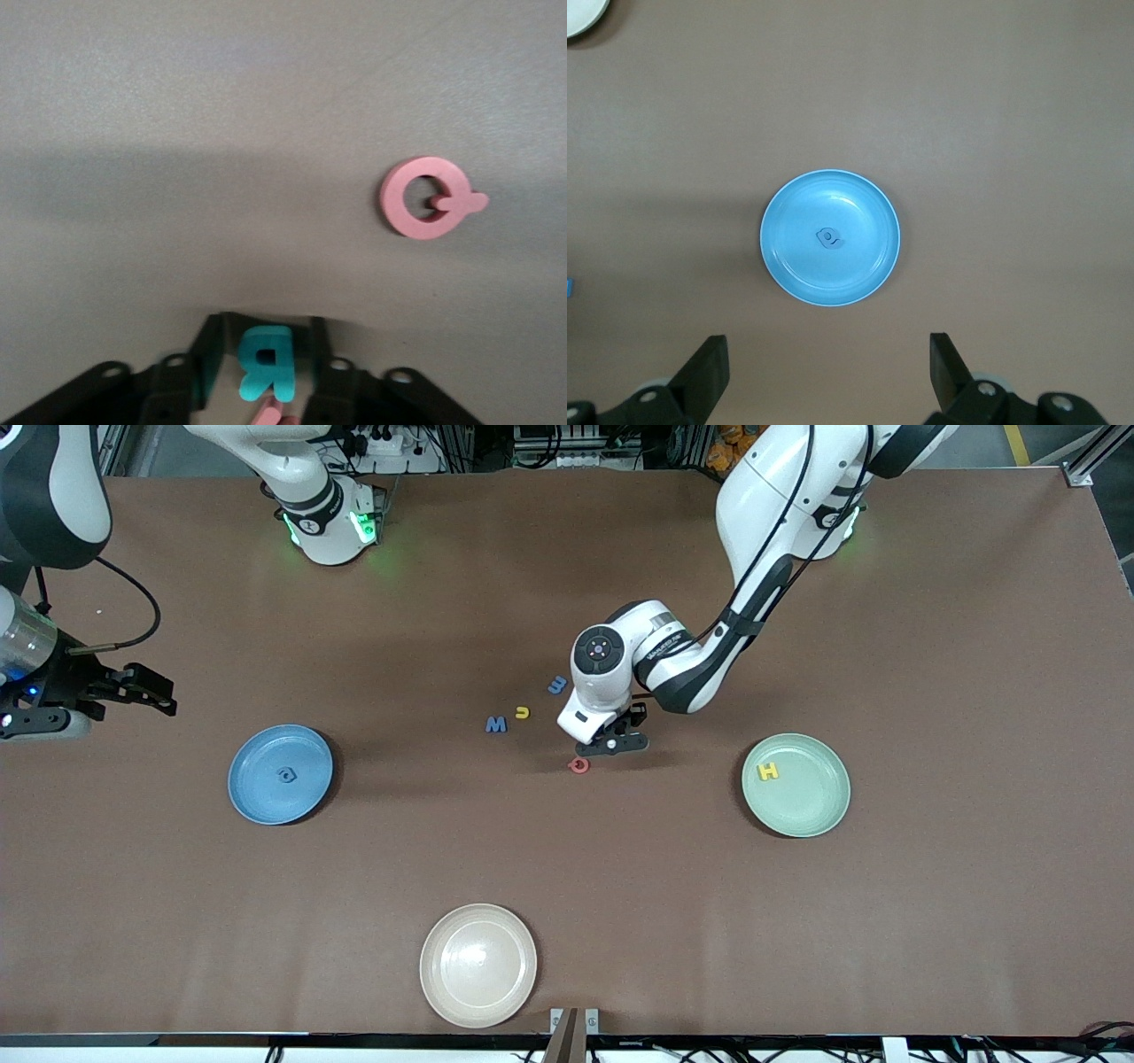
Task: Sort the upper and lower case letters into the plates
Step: 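Grasp the teal R with the left gripper while the right gripper withdraws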
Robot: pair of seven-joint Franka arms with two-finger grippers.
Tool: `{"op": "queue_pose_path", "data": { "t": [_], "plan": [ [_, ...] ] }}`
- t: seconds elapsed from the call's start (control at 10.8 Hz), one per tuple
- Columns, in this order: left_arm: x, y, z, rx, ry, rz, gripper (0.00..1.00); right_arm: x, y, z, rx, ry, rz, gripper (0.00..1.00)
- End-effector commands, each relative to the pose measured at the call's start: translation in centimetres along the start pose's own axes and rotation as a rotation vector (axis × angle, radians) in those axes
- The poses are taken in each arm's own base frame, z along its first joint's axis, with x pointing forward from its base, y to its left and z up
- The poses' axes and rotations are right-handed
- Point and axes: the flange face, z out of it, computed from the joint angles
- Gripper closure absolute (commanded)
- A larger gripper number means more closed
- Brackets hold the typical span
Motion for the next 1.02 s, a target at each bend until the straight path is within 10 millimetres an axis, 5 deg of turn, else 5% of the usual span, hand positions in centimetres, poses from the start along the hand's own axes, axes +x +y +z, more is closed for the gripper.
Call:
{"op": "queue_pose_path", "data": {
  "t": [0.0,0.19,0.93],
  "plan": [
    [0.1,-0.1,0.4,0.021,0.020,-0.013,0.79,0.3,-0.6,-0.2,0.014,0.009,-0.001,0.00],
    [0.1,-0.1,0.4,0.021,0.020,-0.014,0.88,0.5,-0.8,-0.2,0.012,0.004,-0.006,0.00],
    [0.9,-0.5,-0.6,0.009,0.029,-0.022,0.90,1.0,-3.2,1.4,0.022,-0.028,-0.041,0.00]
  ]
}}
